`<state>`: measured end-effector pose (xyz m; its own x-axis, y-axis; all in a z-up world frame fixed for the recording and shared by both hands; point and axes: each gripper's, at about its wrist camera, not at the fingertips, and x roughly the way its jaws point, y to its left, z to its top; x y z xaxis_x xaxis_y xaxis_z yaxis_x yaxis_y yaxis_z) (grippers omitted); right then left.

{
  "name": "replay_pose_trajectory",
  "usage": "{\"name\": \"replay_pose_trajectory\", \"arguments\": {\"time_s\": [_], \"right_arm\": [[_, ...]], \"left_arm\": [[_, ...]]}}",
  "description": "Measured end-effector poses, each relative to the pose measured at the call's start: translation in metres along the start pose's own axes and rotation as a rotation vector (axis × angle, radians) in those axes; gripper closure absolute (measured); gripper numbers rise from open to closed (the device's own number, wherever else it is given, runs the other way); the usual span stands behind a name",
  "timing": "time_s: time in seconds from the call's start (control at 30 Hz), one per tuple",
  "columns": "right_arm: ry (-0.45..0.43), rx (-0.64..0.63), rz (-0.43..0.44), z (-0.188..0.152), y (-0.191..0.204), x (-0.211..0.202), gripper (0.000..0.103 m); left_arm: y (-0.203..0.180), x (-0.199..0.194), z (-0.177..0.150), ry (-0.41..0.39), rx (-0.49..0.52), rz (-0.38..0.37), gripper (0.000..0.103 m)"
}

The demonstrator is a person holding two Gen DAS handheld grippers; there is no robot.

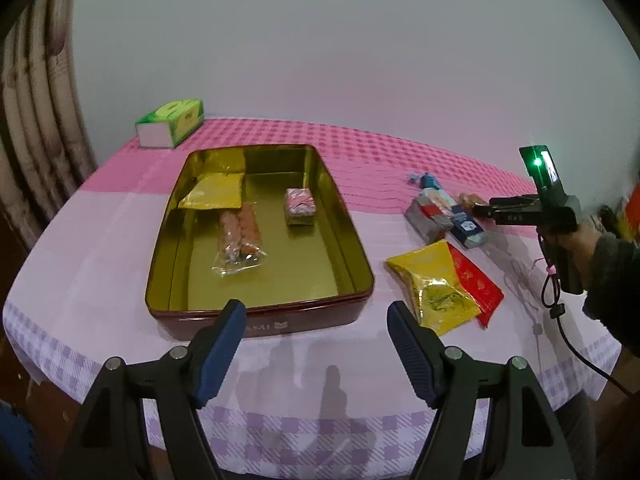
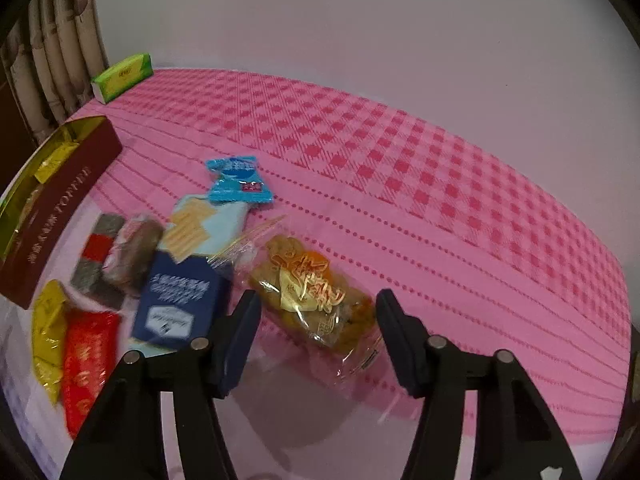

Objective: Organize snacks
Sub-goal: 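Reach the right gripper to the clear twisted-snack bag and grasp it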

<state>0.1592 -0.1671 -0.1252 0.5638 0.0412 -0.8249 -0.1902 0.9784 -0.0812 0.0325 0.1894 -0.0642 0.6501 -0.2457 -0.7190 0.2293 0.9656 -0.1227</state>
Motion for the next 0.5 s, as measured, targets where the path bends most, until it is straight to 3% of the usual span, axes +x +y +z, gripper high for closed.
{"name": "replay_pose_trajectory", "arguments": {"time_s": [0.13,0.27,0.33,0.4,0.5], "right_arm": [[-0.011,0.001,0.024,0.008,-0.002,0.007,0.050],[0.005,-0.047,-0.022,0.014,0.003,0.011,0.049],[0.002,-0.059,-0.029,0.019,0.003,0.012,0.043],[0.018,-0.056,0.006,0.021,0.000,0.020,0.020],[0.028,-0.058,0.035,0.023,-0.002,0.032,0.020]], "left_arm": [[0.001,-0.002,-0.002,-0.006,-0.005,0.002,0.028],[-0.004,-0.004,-0.003,-0.013,0.016,-0.003,0.028],[-0.006,-0.003,-0.005,-0.016,0.024,-0.004,0.028],[-0.007,0.001,-0.007,0.002,0.025,-0.004,0.028],[-0.008,0.005,-0.009,0.012,0.033,-0.004,0.028]]}}
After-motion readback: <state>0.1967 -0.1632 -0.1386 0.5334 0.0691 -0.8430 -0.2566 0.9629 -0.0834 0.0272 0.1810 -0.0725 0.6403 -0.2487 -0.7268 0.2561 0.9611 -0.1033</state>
